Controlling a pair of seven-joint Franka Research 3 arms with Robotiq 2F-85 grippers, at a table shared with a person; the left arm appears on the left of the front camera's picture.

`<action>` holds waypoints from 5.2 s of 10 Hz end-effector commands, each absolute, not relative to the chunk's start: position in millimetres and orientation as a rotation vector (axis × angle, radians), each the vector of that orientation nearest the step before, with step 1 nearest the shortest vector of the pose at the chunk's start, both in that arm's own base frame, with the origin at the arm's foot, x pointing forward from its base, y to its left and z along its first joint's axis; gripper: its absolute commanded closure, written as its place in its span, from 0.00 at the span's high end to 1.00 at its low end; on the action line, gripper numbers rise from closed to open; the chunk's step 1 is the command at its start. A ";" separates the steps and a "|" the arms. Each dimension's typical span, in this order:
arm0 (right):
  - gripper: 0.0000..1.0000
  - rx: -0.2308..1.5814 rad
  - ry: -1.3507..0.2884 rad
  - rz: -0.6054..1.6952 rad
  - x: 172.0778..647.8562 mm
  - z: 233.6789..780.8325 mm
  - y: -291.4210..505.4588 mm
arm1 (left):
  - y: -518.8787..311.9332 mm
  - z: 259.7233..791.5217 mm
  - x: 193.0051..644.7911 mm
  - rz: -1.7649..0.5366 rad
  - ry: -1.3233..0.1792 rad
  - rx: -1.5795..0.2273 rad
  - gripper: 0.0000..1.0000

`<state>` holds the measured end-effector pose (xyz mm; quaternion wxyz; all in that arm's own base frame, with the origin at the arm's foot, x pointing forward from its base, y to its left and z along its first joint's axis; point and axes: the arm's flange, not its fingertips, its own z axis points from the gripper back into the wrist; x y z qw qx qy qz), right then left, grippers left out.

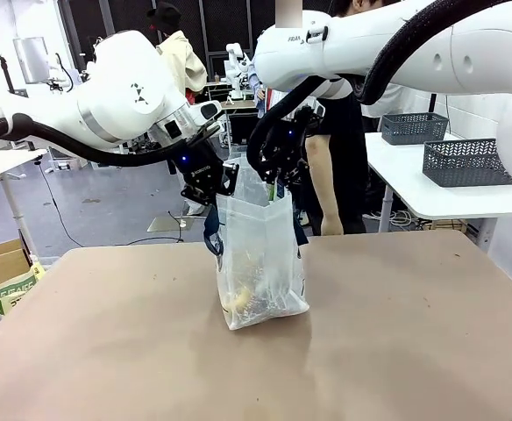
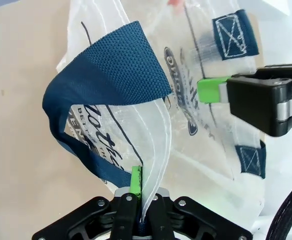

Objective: Transfer purchased items from the store into the shopping bag.
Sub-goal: Move the Reusable shopping bag to the right side of the table.

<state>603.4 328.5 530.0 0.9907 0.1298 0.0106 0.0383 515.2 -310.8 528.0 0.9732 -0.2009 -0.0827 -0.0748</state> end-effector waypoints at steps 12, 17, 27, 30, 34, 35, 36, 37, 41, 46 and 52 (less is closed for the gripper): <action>0.00 0.347 0.055 -0.069 613.8 524.5 370.3 | -337.3 520.5 524.9 -0.109 -0.265 -0.503 0.00; 0.00 0.353 0.048 -0.080 606.9 524.7 364.6 | -331.0 520.2 525.5 -0.122 -0.254 -0.459 0.00; 0.00 0.341 0.062 -0.076 610.9 522.1 364.3 | -332.8 533.7 525.5 -0.157 -0.291 -0.652 1.00; 0.00 0.338 0.068 -0.069 610.9 521.6 366.5 | -337.0 534.0 524.8 -0.180 -0.287 -0.659 1.00; 0.00 0.335 0.067 -0.066 610.9 521.7 367.1 | -347.8 524.5 522.8 -0.236 -0.223 -0.560 1.00; 0.00 0.336 0.066 -0.067 611.5 521.6 366.4 | -349.4 521.7 520.9 -0.262 -0.223 -0.508 1.00; 0.00 0.337 0.065 -0.071 611.5 522.3 365.1 | -350.6 521.1 520.2 -0.256 -0.212 -0.483 0.80; 0.00 0.340 0.064 -0.074 611.6 523.1 365.1 | -349.2 522.5 518.8 -0.252 -0.209 -0.478 0.60; 0.00 0.341 0.062 -0.076 611.9 524.9 364.2 | -344.9 525.2 516.1 -0.239 -0.211 -0.474 0.00; 0.00 0.355 0.057 -0.065 612.3 526.1 356.8 | -335.4 528.2 514.5 -0.235 -0.193 -0.414 0.00; 0.00 0.334 -0.075 0.138 606.5 512.7 342.6 | -338.1 523.8 518.0 -0.250 -0.210 -0.446 0.00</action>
